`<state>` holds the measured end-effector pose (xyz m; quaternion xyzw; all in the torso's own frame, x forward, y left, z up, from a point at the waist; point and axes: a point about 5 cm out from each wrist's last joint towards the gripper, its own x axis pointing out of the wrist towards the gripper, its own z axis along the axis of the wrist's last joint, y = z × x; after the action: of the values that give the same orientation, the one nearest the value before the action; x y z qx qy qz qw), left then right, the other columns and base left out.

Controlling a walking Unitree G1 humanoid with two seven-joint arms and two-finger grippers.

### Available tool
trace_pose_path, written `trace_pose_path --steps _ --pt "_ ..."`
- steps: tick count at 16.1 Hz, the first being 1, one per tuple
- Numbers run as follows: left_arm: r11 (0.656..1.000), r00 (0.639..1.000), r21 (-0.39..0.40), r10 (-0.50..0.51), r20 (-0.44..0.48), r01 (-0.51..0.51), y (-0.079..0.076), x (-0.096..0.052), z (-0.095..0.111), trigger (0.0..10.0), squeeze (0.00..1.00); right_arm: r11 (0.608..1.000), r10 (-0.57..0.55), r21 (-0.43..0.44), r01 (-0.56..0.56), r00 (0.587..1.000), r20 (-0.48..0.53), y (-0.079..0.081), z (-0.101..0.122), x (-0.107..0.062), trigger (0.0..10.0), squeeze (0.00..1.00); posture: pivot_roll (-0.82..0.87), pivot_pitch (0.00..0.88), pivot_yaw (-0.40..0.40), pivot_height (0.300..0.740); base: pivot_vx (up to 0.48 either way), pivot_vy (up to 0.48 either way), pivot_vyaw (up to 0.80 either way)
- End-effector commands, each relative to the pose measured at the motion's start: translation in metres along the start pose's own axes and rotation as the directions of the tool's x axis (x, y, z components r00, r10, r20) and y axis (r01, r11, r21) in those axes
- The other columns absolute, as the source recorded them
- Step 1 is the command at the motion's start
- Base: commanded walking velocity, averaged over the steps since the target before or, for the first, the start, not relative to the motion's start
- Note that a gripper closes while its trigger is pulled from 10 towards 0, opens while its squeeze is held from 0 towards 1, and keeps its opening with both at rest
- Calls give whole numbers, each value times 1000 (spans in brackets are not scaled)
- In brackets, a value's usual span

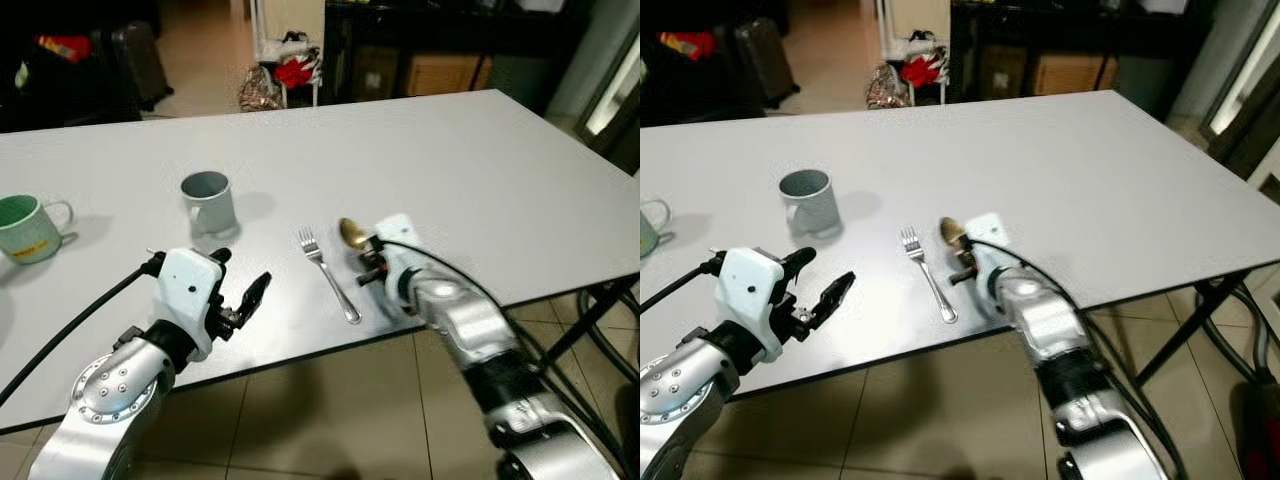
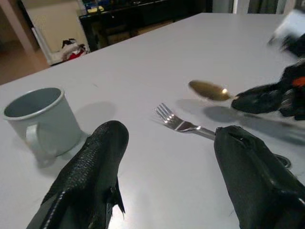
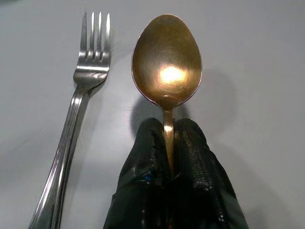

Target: Setting the table

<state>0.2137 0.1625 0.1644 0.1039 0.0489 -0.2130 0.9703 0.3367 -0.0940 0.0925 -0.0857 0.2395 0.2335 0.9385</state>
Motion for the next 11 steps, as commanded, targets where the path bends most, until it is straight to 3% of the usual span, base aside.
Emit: trace_pose_path --steps 1,5,11 --pt "1000 1000 8 -20 -3 20 1 -4 2 10000 0 1000 -12 -7 12 1000 17 -1 8 5 10000 0 19 42 -9 740 0 0 0" --pt "995 995 18 -103 -17 103 -3 -8 3 10000 0 999 -37 12 37 999 -21 7 12 20 10000 0 33 41 -5 740 0 0 0" --pt "991 990 18 -135 -26 136 -5 -9 3 10000 0 1000 -20 21 22 996 -92 23 6 27 10000 0 40 37 -6 740 0 0 0"
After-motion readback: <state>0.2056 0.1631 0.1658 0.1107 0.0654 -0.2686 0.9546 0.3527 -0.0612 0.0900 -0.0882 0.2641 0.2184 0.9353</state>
